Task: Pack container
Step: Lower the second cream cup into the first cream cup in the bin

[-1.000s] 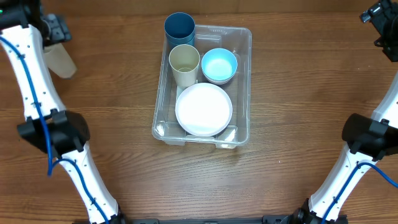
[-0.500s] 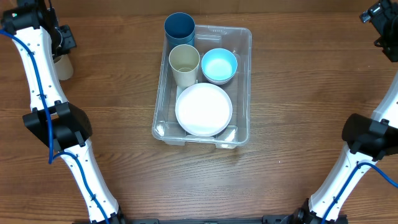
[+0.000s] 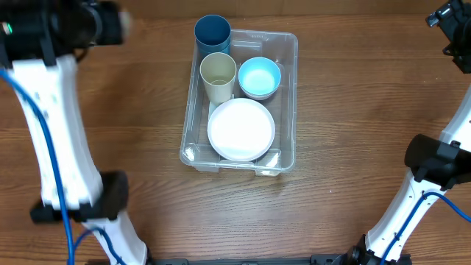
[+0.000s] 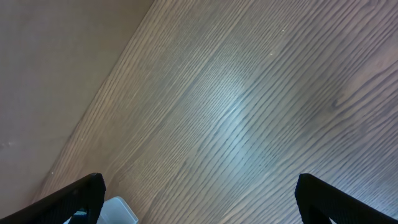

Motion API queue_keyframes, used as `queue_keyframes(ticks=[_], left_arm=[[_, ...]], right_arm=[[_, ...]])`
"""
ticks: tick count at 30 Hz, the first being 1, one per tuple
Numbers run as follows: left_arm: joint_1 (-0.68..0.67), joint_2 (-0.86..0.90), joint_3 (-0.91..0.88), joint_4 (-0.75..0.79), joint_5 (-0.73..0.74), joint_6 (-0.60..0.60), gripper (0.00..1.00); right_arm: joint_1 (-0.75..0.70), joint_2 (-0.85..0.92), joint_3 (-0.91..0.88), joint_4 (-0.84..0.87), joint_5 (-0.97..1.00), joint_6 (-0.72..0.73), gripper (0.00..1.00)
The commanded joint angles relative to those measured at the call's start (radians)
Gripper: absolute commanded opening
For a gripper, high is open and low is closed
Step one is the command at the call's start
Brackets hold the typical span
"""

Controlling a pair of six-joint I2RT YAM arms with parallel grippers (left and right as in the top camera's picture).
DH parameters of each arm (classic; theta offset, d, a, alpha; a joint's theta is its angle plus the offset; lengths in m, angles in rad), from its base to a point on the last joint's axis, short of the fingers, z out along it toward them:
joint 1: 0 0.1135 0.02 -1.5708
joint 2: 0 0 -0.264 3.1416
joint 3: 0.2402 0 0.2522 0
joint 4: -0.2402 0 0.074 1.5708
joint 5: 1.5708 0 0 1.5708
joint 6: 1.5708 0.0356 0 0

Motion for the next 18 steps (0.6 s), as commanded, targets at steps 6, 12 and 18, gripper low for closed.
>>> queue_keyframes(ticks=[6,12,18], left_arm=[[-0.38,0.028,0.0,0.002,-0.074,0.1,0.04],[-0.469,0.119,-0.001,-0.036,-0.158,0.098,0.04],[-0.468,0.172,-0.015,-0.112,-0.168,0.079,0.04]], right_arm=[[0.003,-0.009,0.001,0.005,-0.001,0.005,1.0],[0.003,-0.009,0.001,0.005,-0.001,0.005,1.0],[0.003,-0.009,0.001,0.005,-0.001,0.004,1.0]])
